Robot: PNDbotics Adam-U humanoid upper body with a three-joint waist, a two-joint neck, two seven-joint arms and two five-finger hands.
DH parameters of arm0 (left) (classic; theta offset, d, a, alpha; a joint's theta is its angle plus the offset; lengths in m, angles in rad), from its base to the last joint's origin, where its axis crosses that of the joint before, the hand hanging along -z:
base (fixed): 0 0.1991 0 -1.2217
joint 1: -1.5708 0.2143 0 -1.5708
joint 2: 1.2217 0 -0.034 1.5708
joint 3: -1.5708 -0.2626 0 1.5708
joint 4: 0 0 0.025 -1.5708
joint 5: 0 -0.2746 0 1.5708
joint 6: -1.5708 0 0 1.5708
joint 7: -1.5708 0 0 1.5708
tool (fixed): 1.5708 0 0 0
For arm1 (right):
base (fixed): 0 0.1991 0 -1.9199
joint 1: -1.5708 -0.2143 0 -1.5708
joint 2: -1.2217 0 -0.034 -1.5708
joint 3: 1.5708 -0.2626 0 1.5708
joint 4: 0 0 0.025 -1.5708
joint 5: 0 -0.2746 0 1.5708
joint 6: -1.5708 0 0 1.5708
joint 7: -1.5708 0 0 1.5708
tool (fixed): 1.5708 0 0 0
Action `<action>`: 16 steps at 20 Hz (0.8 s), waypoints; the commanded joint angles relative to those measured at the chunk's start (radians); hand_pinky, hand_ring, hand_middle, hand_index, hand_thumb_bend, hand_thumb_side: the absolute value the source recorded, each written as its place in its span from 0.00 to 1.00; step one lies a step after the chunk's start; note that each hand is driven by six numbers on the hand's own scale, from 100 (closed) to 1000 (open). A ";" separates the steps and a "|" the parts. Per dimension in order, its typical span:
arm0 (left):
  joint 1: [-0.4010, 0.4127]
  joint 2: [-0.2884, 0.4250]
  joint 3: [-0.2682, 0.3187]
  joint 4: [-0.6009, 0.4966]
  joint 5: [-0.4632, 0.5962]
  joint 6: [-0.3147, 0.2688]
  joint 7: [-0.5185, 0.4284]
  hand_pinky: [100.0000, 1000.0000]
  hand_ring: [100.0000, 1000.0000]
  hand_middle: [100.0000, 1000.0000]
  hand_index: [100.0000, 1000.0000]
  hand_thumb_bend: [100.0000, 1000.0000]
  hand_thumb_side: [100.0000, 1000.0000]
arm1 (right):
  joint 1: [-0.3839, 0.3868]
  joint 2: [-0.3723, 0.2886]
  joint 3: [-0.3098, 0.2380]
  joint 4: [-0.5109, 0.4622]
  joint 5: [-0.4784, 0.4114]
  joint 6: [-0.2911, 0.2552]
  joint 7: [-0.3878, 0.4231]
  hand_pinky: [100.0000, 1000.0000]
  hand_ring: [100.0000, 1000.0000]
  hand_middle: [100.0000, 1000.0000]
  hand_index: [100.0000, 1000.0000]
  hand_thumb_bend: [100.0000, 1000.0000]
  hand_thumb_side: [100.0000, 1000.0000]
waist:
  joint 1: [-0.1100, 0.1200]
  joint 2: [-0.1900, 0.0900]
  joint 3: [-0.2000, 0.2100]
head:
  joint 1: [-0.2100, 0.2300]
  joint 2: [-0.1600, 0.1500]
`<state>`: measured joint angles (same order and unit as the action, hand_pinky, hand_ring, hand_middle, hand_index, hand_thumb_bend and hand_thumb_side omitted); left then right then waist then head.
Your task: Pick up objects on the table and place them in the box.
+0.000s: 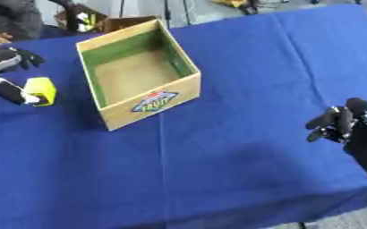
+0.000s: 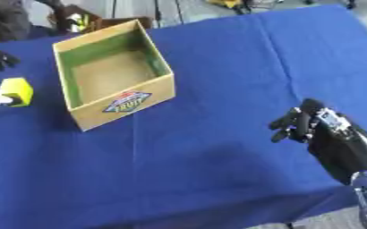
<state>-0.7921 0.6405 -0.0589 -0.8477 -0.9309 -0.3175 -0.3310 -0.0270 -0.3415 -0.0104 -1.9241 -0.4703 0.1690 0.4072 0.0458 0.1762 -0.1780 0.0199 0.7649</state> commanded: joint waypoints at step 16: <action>0.010 0.007 0.007 0.029 -0.052 0.026 -0.004 0.48 0.43 0.43 0.76 0.25 0.00 | -0.006 -0.002 -0.001 -0.028 0.003 -0.007 0.006 0.53 0.62 0.42 0.31 0.00 0.59 | -0.014 -0.012 -0.005 | 0.002 0.005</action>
<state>-0.7741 0.6247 -0.0586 -0.8164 -0.9742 -0.2969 -0.3315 -0.0264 -0.3352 -0.0057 -1.9281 -0.4686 0.1651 0.4110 0.0351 0.1777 -0.1838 0.0209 0.7649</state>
